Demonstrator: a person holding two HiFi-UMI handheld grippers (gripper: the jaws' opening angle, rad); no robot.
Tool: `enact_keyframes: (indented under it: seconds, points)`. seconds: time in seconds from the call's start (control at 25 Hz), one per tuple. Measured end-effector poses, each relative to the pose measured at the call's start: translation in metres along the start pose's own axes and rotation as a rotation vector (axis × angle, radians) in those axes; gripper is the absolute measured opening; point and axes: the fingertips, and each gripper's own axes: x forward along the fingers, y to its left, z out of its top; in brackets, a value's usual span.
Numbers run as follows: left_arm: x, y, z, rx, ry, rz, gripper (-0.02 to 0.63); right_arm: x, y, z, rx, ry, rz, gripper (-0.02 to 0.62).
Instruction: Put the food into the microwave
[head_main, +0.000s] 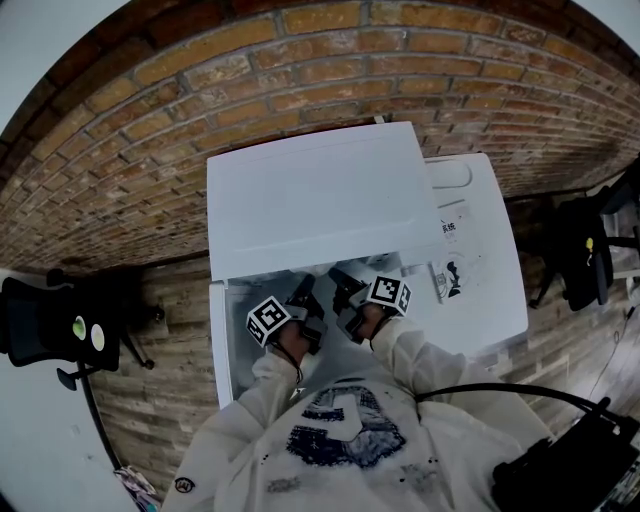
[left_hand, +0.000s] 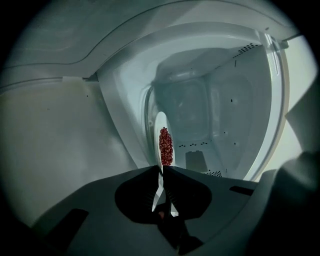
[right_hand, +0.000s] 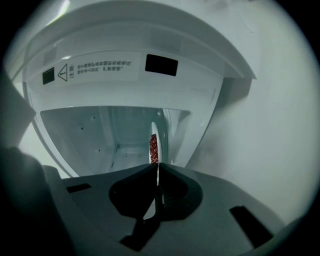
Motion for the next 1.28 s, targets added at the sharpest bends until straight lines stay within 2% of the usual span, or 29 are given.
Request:
enact_keyframes:
  seconds: [0.72,1.04,1.16,1.28]
  points:
    - [0.006,-0.004,0.006,-0.016,-0.006,0.004,0.037,0.007,0.005,0.009,0.016,-0.058,0.031,0.025]
    - [0.003,-0.004,0.002,0.01,0.01,0.025,0.075,0.004,0.007,0.012,0.006,-0.064,0.011,0.026]
    - [-0.001,-0.003,-0.005,0.001,0.018,0.025,0.075,-0.002,0.004,0.006,0.013,-0.044,0.0,0.026]
    - [-0.016,-0.01,-0.018,0.027,0.027,0.008,0.075,-0.019,0.01,-0.01,-0.019,-0.017,0.003,0.025]
